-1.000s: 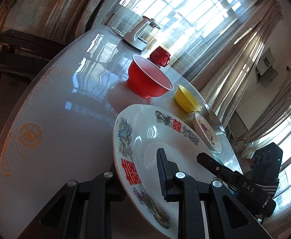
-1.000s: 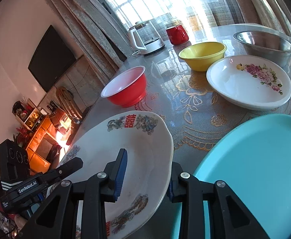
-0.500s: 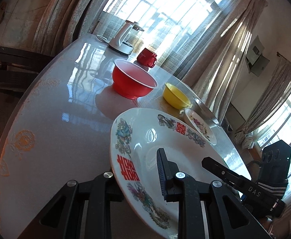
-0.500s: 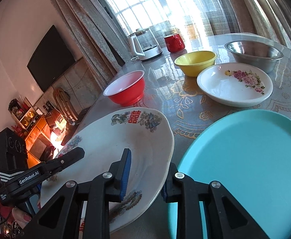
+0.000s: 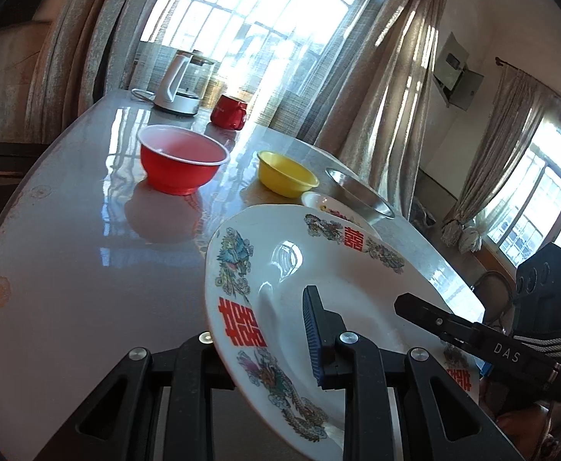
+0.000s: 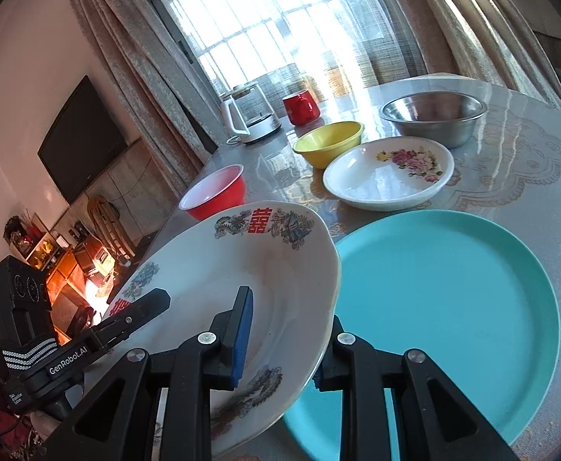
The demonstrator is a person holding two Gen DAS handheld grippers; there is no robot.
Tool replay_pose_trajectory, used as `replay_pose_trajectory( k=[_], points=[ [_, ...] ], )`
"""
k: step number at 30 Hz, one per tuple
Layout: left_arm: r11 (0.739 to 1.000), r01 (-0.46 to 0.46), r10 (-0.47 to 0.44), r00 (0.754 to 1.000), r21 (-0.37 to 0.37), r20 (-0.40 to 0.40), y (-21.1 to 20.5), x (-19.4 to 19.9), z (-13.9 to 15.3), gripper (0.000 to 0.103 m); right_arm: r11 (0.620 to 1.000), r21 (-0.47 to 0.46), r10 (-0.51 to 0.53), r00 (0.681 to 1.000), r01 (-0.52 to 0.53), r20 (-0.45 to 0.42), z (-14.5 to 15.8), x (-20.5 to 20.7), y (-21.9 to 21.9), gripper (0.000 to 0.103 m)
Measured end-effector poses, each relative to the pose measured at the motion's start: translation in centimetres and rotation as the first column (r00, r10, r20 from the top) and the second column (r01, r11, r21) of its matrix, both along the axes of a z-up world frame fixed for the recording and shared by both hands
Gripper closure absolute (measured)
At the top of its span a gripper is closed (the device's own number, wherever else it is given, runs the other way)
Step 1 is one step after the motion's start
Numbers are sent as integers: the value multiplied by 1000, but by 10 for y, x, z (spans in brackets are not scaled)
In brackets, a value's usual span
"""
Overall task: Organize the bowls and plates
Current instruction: 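Lift the white plate with both grippers and carry it over the teal plate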
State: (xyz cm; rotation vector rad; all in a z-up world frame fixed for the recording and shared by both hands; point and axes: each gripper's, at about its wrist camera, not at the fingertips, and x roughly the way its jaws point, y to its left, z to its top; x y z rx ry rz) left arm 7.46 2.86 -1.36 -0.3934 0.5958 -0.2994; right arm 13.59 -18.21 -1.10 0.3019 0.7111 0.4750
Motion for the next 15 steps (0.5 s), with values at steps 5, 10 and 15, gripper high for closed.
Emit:
replay_pose_trajectory(
  k=[5,10,15],
  points=[
    [998,52,-53,998,24,17,-26,7,8,78,998,10,-60,998,61,-5,0,-11,-26,78],
    [994,100,-101,995,41,23,-50,14,12,78,994,20,-105,994,105,-25,-4,-21,-47,78],
    [987,147,-149,989,70,22,-72,19,13,77,989,27,-147,988,148,-47,-10,-27,-64,78]
  ],
)
